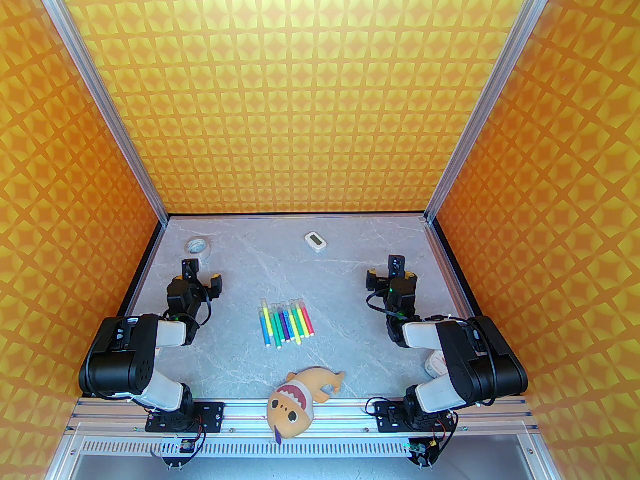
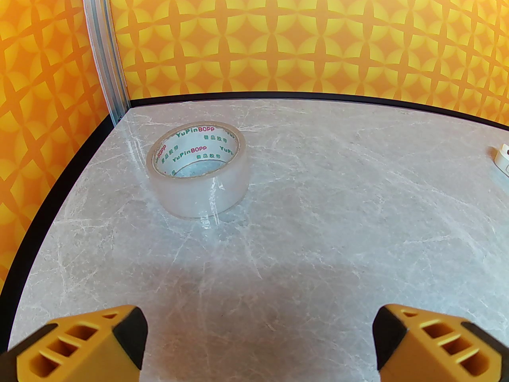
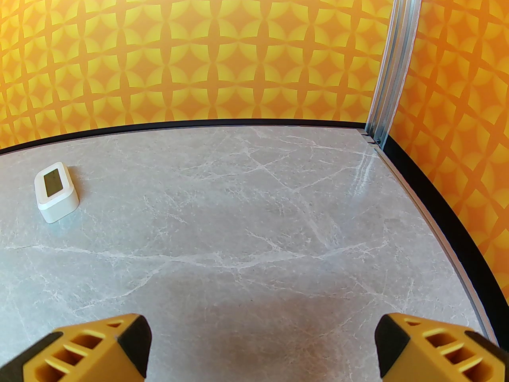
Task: Open the pen caps
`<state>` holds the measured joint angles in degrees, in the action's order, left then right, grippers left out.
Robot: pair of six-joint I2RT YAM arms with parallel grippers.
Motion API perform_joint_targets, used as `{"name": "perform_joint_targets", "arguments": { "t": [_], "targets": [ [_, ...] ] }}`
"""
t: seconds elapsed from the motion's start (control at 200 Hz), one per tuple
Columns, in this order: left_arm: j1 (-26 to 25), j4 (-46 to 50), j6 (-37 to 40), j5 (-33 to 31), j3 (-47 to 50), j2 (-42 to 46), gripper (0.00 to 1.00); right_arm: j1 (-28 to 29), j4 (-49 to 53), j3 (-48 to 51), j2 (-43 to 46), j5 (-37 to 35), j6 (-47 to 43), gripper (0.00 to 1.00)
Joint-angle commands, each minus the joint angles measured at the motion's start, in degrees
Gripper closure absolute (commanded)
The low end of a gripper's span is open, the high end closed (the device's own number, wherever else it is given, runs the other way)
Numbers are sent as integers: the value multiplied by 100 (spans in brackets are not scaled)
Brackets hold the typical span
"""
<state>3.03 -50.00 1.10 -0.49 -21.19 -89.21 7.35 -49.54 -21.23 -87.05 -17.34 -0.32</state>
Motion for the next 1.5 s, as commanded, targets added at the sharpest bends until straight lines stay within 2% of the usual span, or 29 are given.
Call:
{"name": "perform_joint_targets", "arguments": {
  "t": [0.0, 0.08, 0.145, 0.24, 0.325, 0.425, 0.54, 0.61, 0.735, 0.885, 1.09, 1.165, 1.25, 1.385, 1.49],
  "targets": [
    [33, -79, -16, 45, -72, 44, 1, -32, -65, -24, -22, 65, -39, 2],
    [38, -56, -22, 49, -85, 71, 1, -32, 31, -68, 36, -11, -52, 2],
    [34, 208, -44, 46, -162, 233, 1, -32, 432, -183, 194, -103, 38, 1],
    [40, 575, -53, -14, -219, 520, 1, -3, 453, -200, 350, -199, -77, 2],
    [32, 1118, -155, -193, -323, 880, 1, 3, 1985, -713, 876, -339, 100, 2],
    [31, 1850, -284, -236, -514, 1330, 1, 21, 2906, -1071, 1245, -243, 227, 2],
    [5, 2502, -371, -233, -701, 1831, 1, 92, 4502, -1745, 1475, -48, 606, 3],
    [-45, 3045, -353, -224, -894, 2055, 1, 265, 5726, -2384, 1416, 349, 700, 9],
    [-298, 3964, -129, -99, -1362, 2177, 1, 828, 7342, -3337, 1037, 811, 764, 9],
    [-824, 4120, -264, -37, -1531, 2236, 1, 1288, 8449, -4102, 526, 1435, 853, 13],
    [-992, 4489, -286, 245, -1682, 2215, 1, 2125, 9341, -4737, -41, 1541, 781, 17],
    [-1031, 4482, -288, 250, -1625, 2233, 1, 2347, 9420, -4795, -206, 1629, 842, 19],
    [-1058, 4468, -296, 250, -1574, 2265, 1, 2543, 9427, -4786, -364, 1910, 938, 26],
    [-1072, 4401, -262, 246, -1496, 2319, 1, 2824, 9397, -4763, -590, 2200, 1048, 30],
    [-1074, 4315, -242, 246, -1432, 2321, 1, 2945, 9374, -4763, -787, 2318, 1137, 38]
  ]
}}
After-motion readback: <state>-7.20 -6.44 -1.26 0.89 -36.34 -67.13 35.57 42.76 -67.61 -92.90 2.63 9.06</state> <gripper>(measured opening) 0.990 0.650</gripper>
